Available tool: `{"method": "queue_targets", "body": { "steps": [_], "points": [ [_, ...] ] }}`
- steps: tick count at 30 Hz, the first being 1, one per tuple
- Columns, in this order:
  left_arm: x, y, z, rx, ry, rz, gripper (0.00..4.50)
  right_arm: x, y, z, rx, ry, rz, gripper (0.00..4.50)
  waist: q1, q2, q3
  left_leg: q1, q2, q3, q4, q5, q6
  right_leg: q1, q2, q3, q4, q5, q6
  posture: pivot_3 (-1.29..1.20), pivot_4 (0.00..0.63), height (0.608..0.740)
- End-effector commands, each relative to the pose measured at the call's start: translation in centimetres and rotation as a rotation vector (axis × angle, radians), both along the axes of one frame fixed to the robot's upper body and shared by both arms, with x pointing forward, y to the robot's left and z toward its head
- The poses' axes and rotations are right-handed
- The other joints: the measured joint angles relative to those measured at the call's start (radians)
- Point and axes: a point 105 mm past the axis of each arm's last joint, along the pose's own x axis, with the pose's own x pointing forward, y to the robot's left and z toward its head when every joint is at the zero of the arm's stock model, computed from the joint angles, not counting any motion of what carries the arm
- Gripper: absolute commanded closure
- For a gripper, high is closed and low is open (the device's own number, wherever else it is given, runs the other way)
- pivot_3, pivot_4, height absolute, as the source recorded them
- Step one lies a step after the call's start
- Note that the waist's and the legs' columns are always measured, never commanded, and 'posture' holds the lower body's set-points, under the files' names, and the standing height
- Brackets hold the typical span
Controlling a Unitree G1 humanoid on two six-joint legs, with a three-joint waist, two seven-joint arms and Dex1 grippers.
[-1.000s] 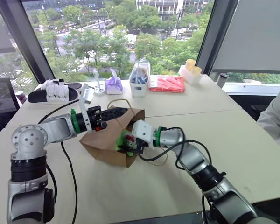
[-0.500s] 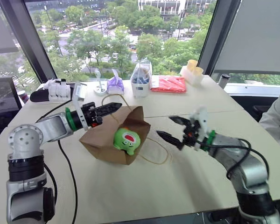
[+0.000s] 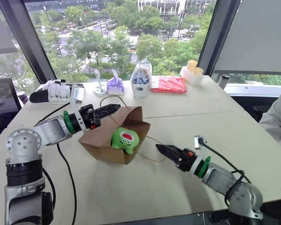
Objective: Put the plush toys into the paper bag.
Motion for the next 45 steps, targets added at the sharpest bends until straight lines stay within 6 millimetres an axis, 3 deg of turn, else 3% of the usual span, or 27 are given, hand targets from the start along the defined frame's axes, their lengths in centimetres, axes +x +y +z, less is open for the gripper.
{"method": "queue_targets", "body": {
  "steps": [1, 4, 11, 17, 25, 30, 33, 39, 42, 45],
  "points": [
    [-0.6, 0.1, 1.2, -0.022, -0.055, -0.004, 4.50, -0.5, 1.0, 0.6, 0.039, -0.026, 0.035, 0.05, -0.002, 0.000, 0.000, 0.000, 0.000, 0.000, 0.000, 0.000, 0.000, 0.000, 0.000, 0.000, 0.000, 0.000, 0.000, 0.00, 0.150, 0.740],
    [-0.6, 0.1, 1.1, -0.020, -0.053, 0.000, 4.50, -0.6, 1.3, 1.2, 0.080, -0.044, 0.027, 0.89, -0.006, 0.000, 0.000, 0.000, 0.000, 0.000, 0.000, 0.000, 0.000, 0.000, 0.000, 0.000, 0.000, 0.000, 0.000, 0.00, 0.150, 0.740],
    [-0.4, 0.1, 1.2, -0.017, -0.053, -0.001, 4.50, -0.5, 1.5, 2.5, 0.121, -0.079, 0.019, 4.48, -0.003, 0.000, 0.000, 0.000, 0.001, 0.000, 0.000, 0.000, 0.001, 0.000, 0.001, 0.000, 0.000, 0.000, 0.000, 0.00, 0.150, 0.740],
    [-0.5, -0.6, 1.5, 0.006, -0.076, -0.033, 4.50, -0.8, 1.4, 6.3, 0.215, -0.215, 0.061, 4.48, -0.003, 0.000, 0.000, 0.000, 0.001, 0.000, 0.000, 0.000, 0.001, 0.000, 0.001, 0.000, 0.000, 0.000, 0.000, 0.00, 0.150, 0.740],
    [0.6, -1.5, 4.1, 0.033, -0.170, -0.089, 4.50, -0.2, -0.6, 16.7, 0.359, -0.523, 0.113, 4.48, -0.003, 0.001, 0.001, 0.000, 0.001, 0.000, -0.001, -0.001, 0.002, 0.000, 0.002, -0.001, 0.000, 0.000, 0.000, 0.00, 0.150, 0.740],
    [2.0, -2.0, 4.4, -0.005, -0.154, -0.111, 4.50, 0.1, -0.8, 19.3, 0.346, -0.594, 0.125, 4.48, -0.004, 0.001, 0.001, 0.000, 0.001, 0.000, -0.001, 0.000, 0.000, 0.000, 0.001, -0.001, -0.001, 0.000, 0.000, 0.00, 0.150, 0.740],
    [2.6, -2.9, 3.1, 0.014, -0.118, -0.124, 4.50, 0.4, -0.6, 19.1, 0.336, -0.578, 0.133, 4.48, -0.005, 0.001, 0.001, 0.000, 0.001, 0.001, -0.001, 0.000, -0.001, 0.000, 0.001, -0.001, -0.001, 0.000, 0.000, 0.00, 0.150, 0.740],
    [2.9, -3.2, 1.0, 0.018, -0.055, -0.124, 4.50, 1.4, -0.3, 15.5, 0.232, -0.480, 0.089, 4.48, -0.005, 0.001, 0.001, -0.001, 0.001, 0.001, -0.001, 0.000, 0.000, -0.001, 0.000, -0.001, -0.001, 0.000, 0.000, 0.00, 0.150, 0.740],
    [3.2, -2.9, 0.5, 0.009, -0.047, -0.102, 4.50, 1.8, -0.5, 14.7, 0.202, -0.471, 0.047, 3.57, -0.006, 0.001, 0.001, -0.001, 0.001, 0.001, -0.001, 0.000, 0.000, -0.001, 0.000, -0.001, -0.001, 0.000, 0.000, 0.00, 0.150, 0.740],
    [3.2, -2.9, 0.8, -0.002, -0.091, -0.089, 4.50, 2.0, -0.6, 14.8, 0.196, -0.487, 0.028, 2.07, -0.004, 0.001, 0.001, -0.001, 0.001, 0.001, 0.000, 0.000, 0.000, -0.001, 0.001, -0.001, -0.001, 0.000, 0.000, 0.00, 0.150, 0.740]
  ]
}}
